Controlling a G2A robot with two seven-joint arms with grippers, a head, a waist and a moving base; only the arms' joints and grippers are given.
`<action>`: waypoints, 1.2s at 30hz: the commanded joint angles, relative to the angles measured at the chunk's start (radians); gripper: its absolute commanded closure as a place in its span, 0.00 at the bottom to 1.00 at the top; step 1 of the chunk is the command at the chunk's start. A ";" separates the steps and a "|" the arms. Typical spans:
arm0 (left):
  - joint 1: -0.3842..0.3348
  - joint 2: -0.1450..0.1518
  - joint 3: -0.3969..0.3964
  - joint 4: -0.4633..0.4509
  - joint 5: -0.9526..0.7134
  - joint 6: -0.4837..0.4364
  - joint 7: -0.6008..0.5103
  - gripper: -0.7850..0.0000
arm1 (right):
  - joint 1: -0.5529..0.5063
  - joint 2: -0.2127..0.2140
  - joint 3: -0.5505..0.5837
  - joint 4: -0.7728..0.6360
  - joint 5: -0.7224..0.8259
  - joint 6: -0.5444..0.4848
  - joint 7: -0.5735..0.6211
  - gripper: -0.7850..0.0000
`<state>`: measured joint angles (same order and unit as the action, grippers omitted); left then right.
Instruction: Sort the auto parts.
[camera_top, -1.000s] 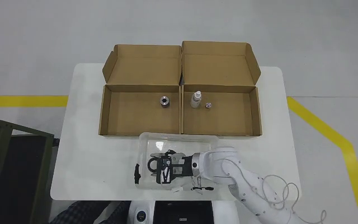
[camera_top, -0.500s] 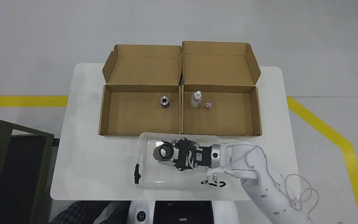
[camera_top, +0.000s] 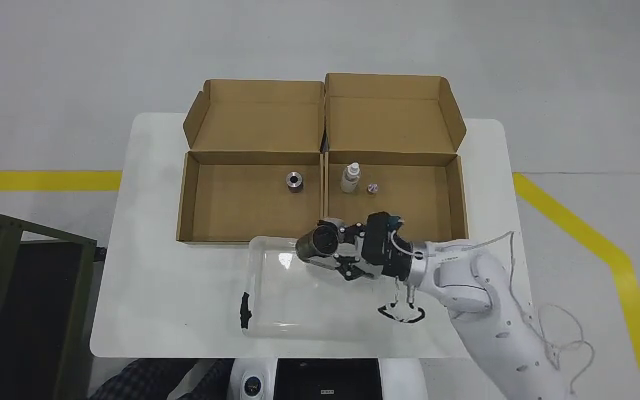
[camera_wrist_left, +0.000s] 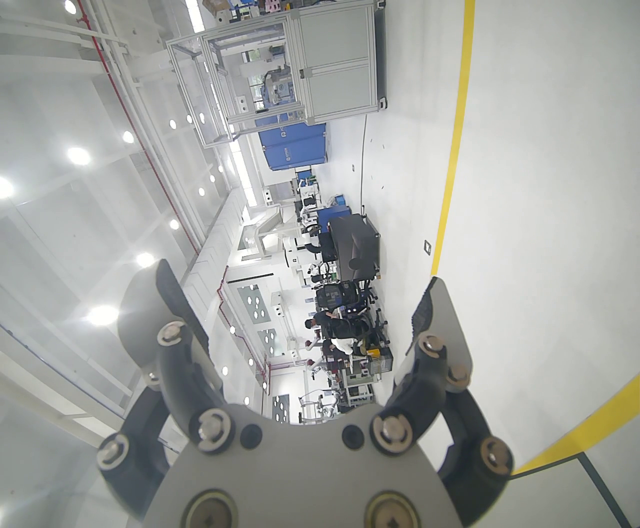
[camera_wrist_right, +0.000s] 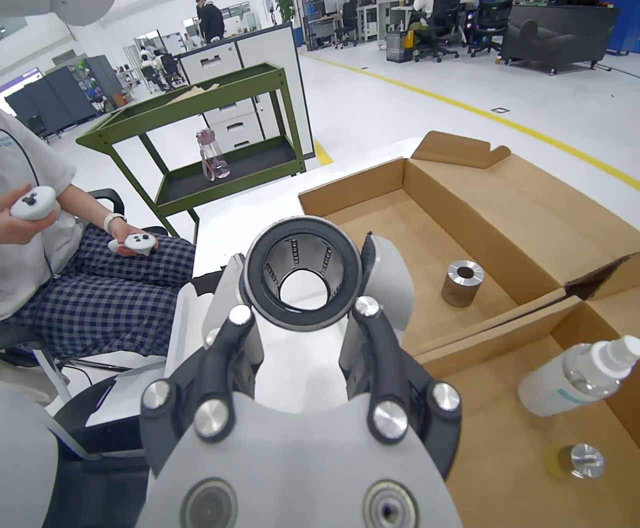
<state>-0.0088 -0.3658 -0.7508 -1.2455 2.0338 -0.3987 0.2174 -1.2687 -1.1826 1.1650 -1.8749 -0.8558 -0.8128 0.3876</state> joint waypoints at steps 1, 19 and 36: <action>0.000 0.000 0.000 0.000 0.000 0.000 0.000 0.00 | 0.003 0.002 0.005 0.009 0.019 0.005 0.003 1.00; 0.000 0.000 0.000 0.000 0.000 0.000 0.000 0.00 | 0.035 0.011 -0.008 0.039 0.054 0.031 0.012 1.00; 0.000 0.000 0.000 0.000 0.000 0.000 0.000 0.00 | 0.170 -0.007 -0.121 0.088 -0.073 0.142 0.047 1.00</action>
<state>-0.0088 -0.3658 -0.7508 -1.2455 2.0338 -0.3987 0.2174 -1.1083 -1.1882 1.0527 -1.7903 -0.9220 -0.6782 0.4318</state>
